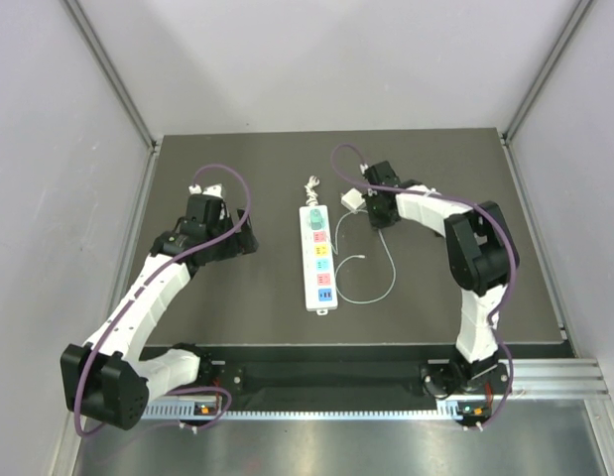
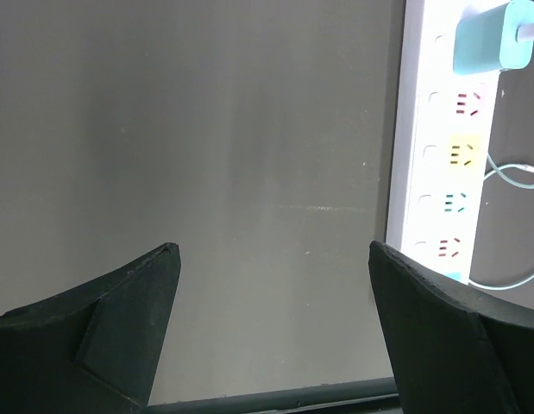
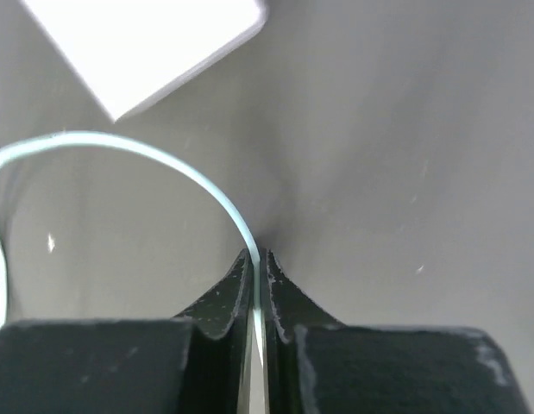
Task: Insert the plug
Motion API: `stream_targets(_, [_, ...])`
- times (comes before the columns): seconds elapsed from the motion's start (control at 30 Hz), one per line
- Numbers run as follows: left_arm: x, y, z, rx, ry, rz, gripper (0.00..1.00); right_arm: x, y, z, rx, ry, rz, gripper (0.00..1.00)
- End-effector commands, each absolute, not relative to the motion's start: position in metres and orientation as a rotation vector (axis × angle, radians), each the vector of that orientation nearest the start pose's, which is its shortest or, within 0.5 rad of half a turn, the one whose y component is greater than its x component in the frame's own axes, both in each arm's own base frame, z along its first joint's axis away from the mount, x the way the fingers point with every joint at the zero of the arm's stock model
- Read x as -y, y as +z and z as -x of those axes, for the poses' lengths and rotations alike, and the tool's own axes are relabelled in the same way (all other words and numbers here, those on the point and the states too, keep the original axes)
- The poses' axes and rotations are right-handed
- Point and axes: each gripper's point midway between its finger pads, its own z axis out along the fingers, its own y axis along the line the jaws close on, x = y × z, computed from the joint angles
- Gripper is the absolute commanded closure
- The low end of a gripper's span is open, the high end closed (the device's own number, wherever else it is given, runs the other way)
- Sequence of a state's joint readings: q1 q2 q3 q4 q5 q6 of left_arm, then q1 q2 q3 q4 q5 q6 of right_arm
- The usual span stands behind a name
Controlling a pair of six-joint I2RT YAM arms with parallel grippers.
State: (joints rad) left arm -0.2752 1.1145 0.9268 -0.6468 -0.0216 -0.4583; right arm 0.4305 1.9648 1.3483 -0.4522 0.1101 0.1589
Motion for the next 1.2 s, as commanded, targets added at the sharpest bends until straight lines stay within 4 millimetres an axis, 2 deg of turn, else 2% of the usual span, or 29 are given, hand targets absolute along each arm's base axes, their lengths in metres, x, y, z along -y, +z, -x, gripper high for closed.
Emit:
stream_targets(0.0, [0.091,0.158,-0.287,-2.376,-0.297,0.251,0.06,-0.146,0.065,-0.457,-2.490,-0.114,0.196,1.00])
stream_targets(0.07, [0.091,0.158,-0.287,-2.375,-0.301,0.249,0.06,-0.121,0.088,-0.476,-2.468,-0.198,0.126,1.00])
stream_targets(0.1, [0.091,0.158,-0.287,-2.372,-0.301,0.252,0.06,-0.116,0.125,-0.501,-2.380,-0.212,0.070,1.00])
stream_targets(0.17, [0.090,0.158,-0.288,-2.370,-0.296,0.256,0.06,-0.095,0.158,-0.524,-2.307,-0.225,-0.010,1.00])
stream_targets(0.2, [0.090,0.158,-0.288,-2.370,-0.294,0.256,0.06,-0.089,0.196,-0.543,-2.209,-0.216,-0.065,1.00])
stream_targets(0.3, [0.089,0.156,-0.288,-2.377,-0.280,0.259,0.06,-0.064,0.259,-0.581,-1.974,-0.209,-0.184,1.00])
stream_targets(0.37, [0.088,0.155,-0.288,-2.378,-0.278,0.260,0.06,-0.056,0.279,-0.597,-1.885,-0.186,-0.197,0.98])
stream_targets(0.4, [0.088,0.155,-0.289,-2.378,-0.272,0.262,0.06,-0.055,0.297,-0.608,-1.805,-0.168,-0.193,0.96])
stream_targets(0.43, [0.087,0.154,-0.289,-2.380,-0.267,0.262,0.06,-0.055,0.299,-0.613,-1.787,-0.168,-0.190,0.94])
stream_targets(0.47, [0.087,0.155,-0.290,-2.380,-0.265,0.263,0.06,-0.054,0.287,-0.622,-1.798,-0.175,-0.179,0.85])
stream_targets(0.5, [0.086,0.154,-0.290,-2.382,-0.259,0.265,0.06,-0.057,0.290,-0.626,-1.804,-0.159,-0.163,0.80])
stream_targets(0.53, [0.086,0.154,-0.291,-2.383,-0.255,0.266,0.06,-0.058,0.283,-0.628,-1.828,-0.160,-0.154,0.75])
stream_targets(0.57, [0.086,0.154,-0.291,-2.383,-0.257,0.263,0.06,-0.060,0.266,-0.632,-1.866,-0.161,-0.142,0.66])
stream_targets(0.6, [0.086,0.153,-0.291,-2.388,-0.255,0.264,0.06,-0.068,0.257,-0.633,-1.893,-0.117,-0.126,0.62])
stream_targets(0.67, [0.088,0.151,-0.290,-2.393,-0.265,0.260,0.05,-0.079,0.238,-0.625,-1.960,-0.065,-0.095,0.53])
stream_targets(0.73, [0.090,0.152,-0.290,-2.394,-0.281,0.251,0.05,-0.086,0.210,-0.609,-2.058,-0.042,-0.079,0.49])
stream_targets(0.77, [0.091,0.152,-0.290,-2.394,-0.286,0.249,0.05,-0.090,0.211,-0.601,-2.075,-0.035,-0.074,0.47])
stream_targets(0.8, [0.092,0.153,-0.289,-2.393,-0.290,0.246,0.05,-0.091,0.194,-0.589,-2.124,-0.041,-0.069,0.46])
stream_targets(0.83, [0.092,0.153,-0.289,-2.394,-0.295,0.246,0.05,-0.092,0.205,-0.578,-2.115,-0.030,-0.064,0.45])
stream_targets(0.87, [0.093,0.153,-0.288,-2.396,-0.302,0.239,0.05,-0.096,0.205,-0.570,-2.116,-0.012,-0.062,0.44])
stream_targets(0.9, [0.093,0.154,-0.289,-2.389,-0.308,0.239,0.05,-0.100,0.180,-0.553,-2.180,0.024,-0.058,0.44])
stream_targets(0.93, [0.094,0.155,-0.288,-2.387,-0.313,0.236,0.05,-0.103,0.177,-0.544,-2.192,0.051,-0.058,0.43])
stream_targets(0.97, [0.095,0.157,-0.288,-2.380,-0.323,0.232,0.05,-0.107,0.185,-0.533,-2.191,0.080,-0.062,0.43])
stream_targets(1.0, [0.096,0.157,-0.288,-2.378,-0.326,0.231,0.05,-0.112,0.164,-0.517,-2.245,0.094,-0.043,0.43])
stream_targets(1.03, [0.096,0.158,-0.288,-2.375,-0.331,0.229,0.05,-0.115,0.158,-0.508,-2.266,0.097,-0.034,0.43])
stream_targets(1.07, [0.096,0.159,-0.288,-2.372,-0.334,0.228,0.05,-0.124,0.162,-0.496,-2.268,0.115,-0.022,0.43])
stream_targets(1.1, [0.097,0.159,-0.288,-2.371,-0.334,0.228,0.06,-0.124,0.142,-0.482,-2.316,0.100,-0.019,0.43])
stream_targets(1.13, [0.097,0.160,-0.288,-2.367,-0.340,0.226,0.05,-0.130,0.142,-0.474,-2.322,0.104,-0.013,0.43])
stream_targets(1.17, [0.097,0.160,-0.288,-2.367,-0.341,0.227,0.05,-0.131,0.129,-0.463,-2.354,0.103,-0.022,0.43])
